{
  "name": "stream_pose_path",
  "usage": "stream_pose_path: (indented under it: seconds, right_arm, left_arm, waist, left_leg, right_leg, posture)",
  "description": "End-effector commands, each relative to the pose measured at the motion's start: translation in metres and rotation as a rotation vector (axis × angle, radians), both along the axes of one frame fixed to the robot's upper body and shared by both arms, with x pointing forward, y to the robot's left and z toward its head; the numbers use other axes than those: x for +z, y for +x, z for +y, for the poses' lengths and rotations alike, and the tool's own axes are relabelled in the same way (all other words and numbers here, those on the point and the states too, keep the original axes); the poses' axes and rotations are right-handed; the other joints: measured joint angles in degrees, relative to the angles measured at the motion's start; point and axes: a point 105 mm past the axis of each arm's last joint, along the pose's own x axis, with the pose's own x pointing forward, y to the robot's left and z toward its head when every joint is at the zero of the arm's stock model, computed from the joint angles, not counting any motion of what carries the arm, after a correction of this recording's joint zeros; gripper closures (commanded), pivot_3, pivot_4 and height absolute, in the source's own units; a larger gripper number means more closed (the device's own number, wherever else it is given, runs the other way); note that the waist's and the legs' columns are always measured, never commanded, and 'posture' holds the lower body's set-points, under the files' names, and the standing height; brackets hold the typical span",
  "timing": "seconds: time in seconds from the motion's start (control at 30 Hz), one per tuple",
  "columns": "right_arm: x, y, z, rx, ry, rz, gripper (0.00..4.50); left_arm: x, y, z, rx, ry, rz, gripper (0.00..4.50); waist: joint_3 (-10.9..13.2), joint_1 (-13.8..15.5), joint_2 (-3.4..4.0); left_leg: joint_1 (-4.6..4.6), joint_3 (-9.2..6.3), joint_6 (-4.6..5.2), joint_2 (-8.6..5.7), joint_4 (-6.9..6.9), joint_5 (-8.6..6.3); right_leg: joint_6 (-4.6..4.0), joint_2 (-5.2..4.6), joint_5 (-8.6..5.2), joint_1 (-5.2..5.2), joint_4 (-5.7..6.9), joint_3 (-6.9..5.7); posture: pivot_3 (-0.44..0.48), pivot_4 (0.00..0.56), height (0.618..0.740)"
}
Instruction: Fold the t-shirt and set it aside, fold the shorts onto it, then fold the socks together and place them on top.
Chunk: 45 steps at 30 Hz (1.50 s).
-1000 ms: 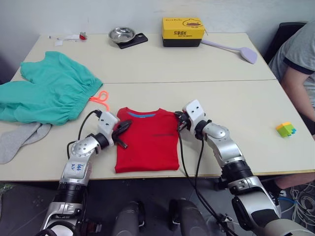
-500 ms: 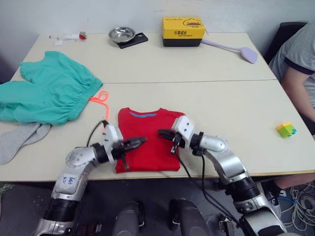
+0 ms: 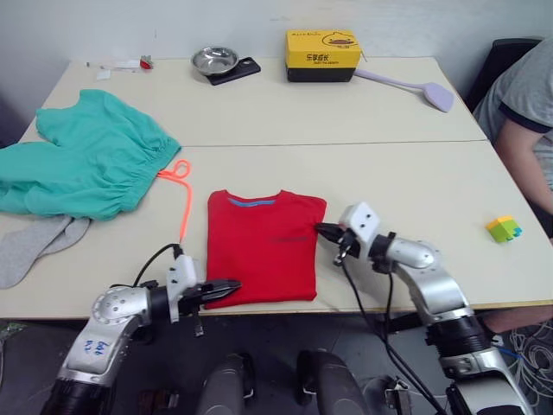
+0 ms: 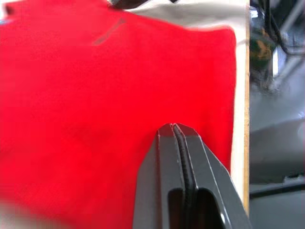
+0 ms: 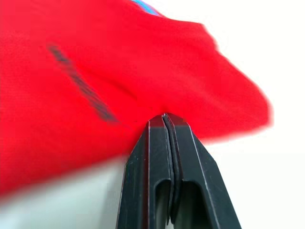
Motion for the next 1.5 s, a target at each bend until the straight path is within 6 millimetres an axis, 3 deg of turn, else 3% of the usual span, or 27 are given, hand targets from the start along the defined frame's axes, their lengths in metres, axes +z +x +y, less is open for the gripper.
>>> stream_pose_path:
  seconds: [0.03, 0.13, 0.27, 0.43, 0.47, 0.73, 0.83, 0.93, 1.17, 1.23, 1.33, 1.5]
  right_arm:
    - [0.015, -0.009, -0.013, -0.007, 0.064, 0.099, 4.13]
    - [0.003, -0.032, -0.022, 0.025, 0.013, 0.396, 3.27]
    - [0.007, -0.054, -0.017, 0.030, 0.106, 0.731, 1.80]
    - [0.004, -0.064, 0.000, 0.039, 0.147, 0.939, 0.03]
    - [0.002, -0.064, 0.008, 0.042, 0.157, 0.969, 0.00]
    - [-0.009, -0.050, 0.061, 0.063, 0.133, 1.043, 0.00]
    - [-0.020, -0.040, 0.073, 0.021, 0.133, 1.028, 0.65]
    - [-0.022, -0.032, 0.078, -0.009, 0.171, 1.022, 1.74]
    - [-0.013, -0.021, 0.061, -0.075, 0.231, 0.988, 4.38]
    - [-0.011, -0.021, 0.056, -0.085, 0.240, 0.983, 4.45]
    - [0.004, -0.025, 0.032, -0.106, 0.270, 0.960, 4.45]
    - [0.021, -0.030, -0.025, -0.216, 0.254, 0.889, 4.45]
  left_arm:
    - [0.036, -0.005, 0.008, -0.002, -0.080, -0.060, 4.08]
    - [0.056, -0.004, 0.021, 0.021, -0.079, -0.104, 3.27]
    - [0.064, -0.009, 0.033, -0.007, -0.038, -0.114, 1.91]
    - [0.060, -0.017, 0.035, -0.061, 0.009, -0.095, 0.27]
    - [0.061, -0.019, 0.034, -0.067, 0.003, -0.100, 0.04]
    - [0.065, -0.028, 0.030, -0.079, -0.042, -0.116, 0.04]
    - [0.066, -0.028, 0.030, -0.063, -0.039, -0.138, 0.00]
    - [0.067, -0.030, 0.027, -0.065, -0.047, -0.156, 0.00]
    - [0.069, -0.034, 0.022, -0.081, -0.071, -0.172, 0.00]
    - [0.070, -0.033, 0.020, -0.082, -0.086, -0.176, 0.00]
    - [0.079, -0.029, 0.013, -0.087, -0.178, -0.202, 0.00]
    - [0.084, -0.023, 0.012, -0.089, -0.218, -0.219, 0.00]
  waist:
    - [0.01, 0.01, 0.02]
    - [0.05, 0.06, 0.09]
    - [0.05, -0.30, 0.10]
    - [0.04, -0.23, 0.09]
    - [0.04, -0.29, 0.07]
    - [-0.07, -2.13, -0.10]
    - [-0.14, -2.75, -0.22]
    - [-0.28, -3.13, -0.43]
    - [-0.26, -2.94, -0.41]
    - [-0.26, -2.78, -0.41]
    - [-0.22, -1.91, -0.34]
    - [-0.19, -0.02, -0.29]
  left_leg:
    - [0.01, -0.01, -0.01, 0.00, -0.01, 0.01]
    - [-0.02, -0.05, 0.10, 0.00, 0.01, -0.04]
    - [-0.01, -0.12, 0.27, 0.00, 0.02, -0.15]
    - [-0.01, -0.12, 0.24, -0.01, -0.20, -0.16]
    - [-0.01, -0.12, 0.22, -0.02, -0.29, -0.16]
    - [0.06, -0.02, 0.03, -0.02, -0.69, 0.00]
    - [0.14, -0.02, -0.02, -0.03, -0.74, 0.09]
    - [0.31, 0.00, -0.05, -0.02, -0.78, 0.14]
    - [0.55, 0.14, -0.14, -0.03, -1.06, 0.18]
    - [0.56, 0.14, -0.15, -0.03, -1.12, 0.18]
    - [0.44, 0.13, -0.14, -0.06, -1.12, 0.18]
    - [-0.10, 0.07, -0.17, -0.13, -0.85, 0.23]
  right_leg:
    - [0.00, 0.00, 0.00, 0.00, -0.01, 0.01]
    - [0.00, -0.04, 0.00, 0.01, -0.01, 0.00]
    - [-0.04, -0.07, -0.02, 0.03, -0.06, -0.04]
    - [-0.15, -0.07, -0.08, -0.03, -0.13, -0.07]
    - [-0.15, -0.06, -0.08, -0.03, -0.19, -0.07]
    - [-0.16, 0.02, -0.08, -0.07, -0.32, -0.07]
    - [-0.16, 0.03, -0.08, -0.04, -0.23, -0.08]
    - [-0.18, 0.05, -0.07, 0.05, -0.15, -0.05]
    - [-0.24, 0.06, -0.09, 0.11, -0.19, 0.11]
    - [-0.24, 0.06, -0.09, 0.12, -0.25, 0.11]
    - [-0.22, 0.05, -0.08, 0.09, -0.37, 0.09]
    - [-0.09, -0.01, -0.01, -0.19, -0.56, 0.02]
  posture:
    - [0.000, 0.150, 0.740]
    - [0.000, 0.150, 0.740]
    - [0.000, 0.150, 0.740]
    - [0.000, 0.150, 0.740]
    - [0.000, 0.150, 0.740]
    - [0.000, 0.150, 0.740]
    - [0.000, 0.150, 0.740]
    - [0.000, 0.150, 0.740]
    - [0.000, 0.150, 0.740]
    - [0.000, 0.150, 0.740]
    - [0.000, 0.150, 0.740]
    - [0.000, 0.150, 0.740]
